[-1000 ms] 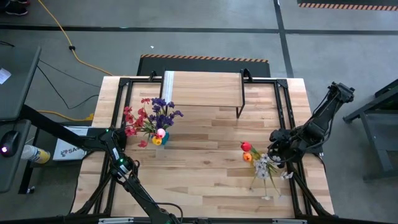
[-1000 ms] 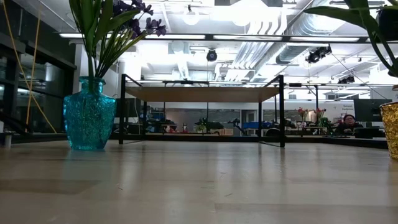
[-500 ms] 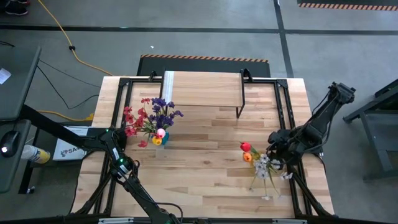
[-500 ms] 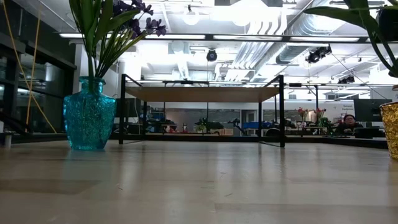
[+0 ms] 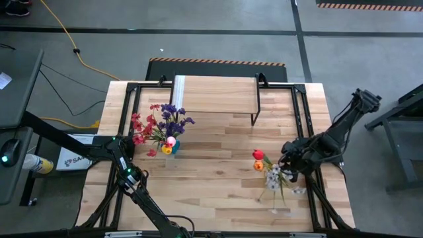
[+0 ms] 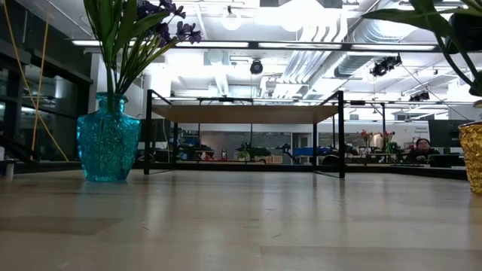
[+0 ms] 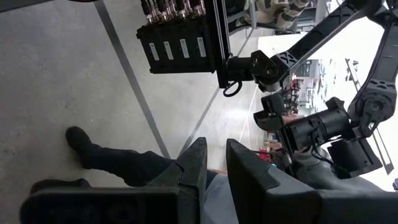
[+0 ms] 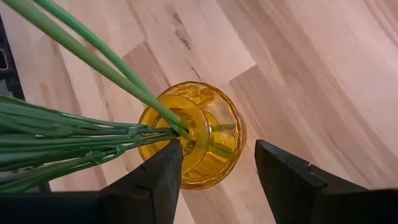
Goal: Pick and place flowers into a vace then onto a shelf
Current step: Put the yellow vase on the shelf
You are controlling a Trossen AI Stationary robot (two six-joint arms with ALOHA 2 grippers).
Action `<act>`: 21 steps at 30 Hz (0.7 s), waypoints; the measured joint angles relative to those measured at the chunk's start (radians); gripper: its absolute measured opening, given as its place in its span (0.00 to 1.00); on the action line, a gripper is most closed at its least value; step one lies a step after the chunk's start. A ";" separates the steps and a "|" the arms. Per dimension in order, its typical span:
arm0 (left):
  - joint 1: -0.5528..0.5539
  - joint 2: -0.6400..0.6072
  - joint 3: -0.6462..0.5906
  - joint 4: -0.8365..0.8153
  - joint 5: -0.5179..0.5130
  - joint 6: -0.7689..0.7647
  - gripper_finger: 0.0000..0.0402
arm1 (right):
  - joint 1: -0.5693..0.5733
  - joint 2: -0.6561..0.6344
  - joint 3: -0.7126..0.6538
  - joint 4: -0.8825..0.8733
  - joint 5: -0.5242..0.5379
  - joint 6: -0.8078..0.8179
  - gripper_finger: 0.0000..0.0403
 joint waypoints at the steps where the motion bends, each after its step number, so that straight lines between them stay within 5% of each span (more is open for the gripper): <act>1: 0.000 0.000 0.000 0.000 0.000 0.000 0.24 | -0.008 0.001 0.000 0.008 -0.008 -0.014 0.48; 21: 0.018 0.000 0.000 -0.004 0.006 0.007 0.24 | -0.149 0.101 0.004 0.053 -0.141 -0.145 0.40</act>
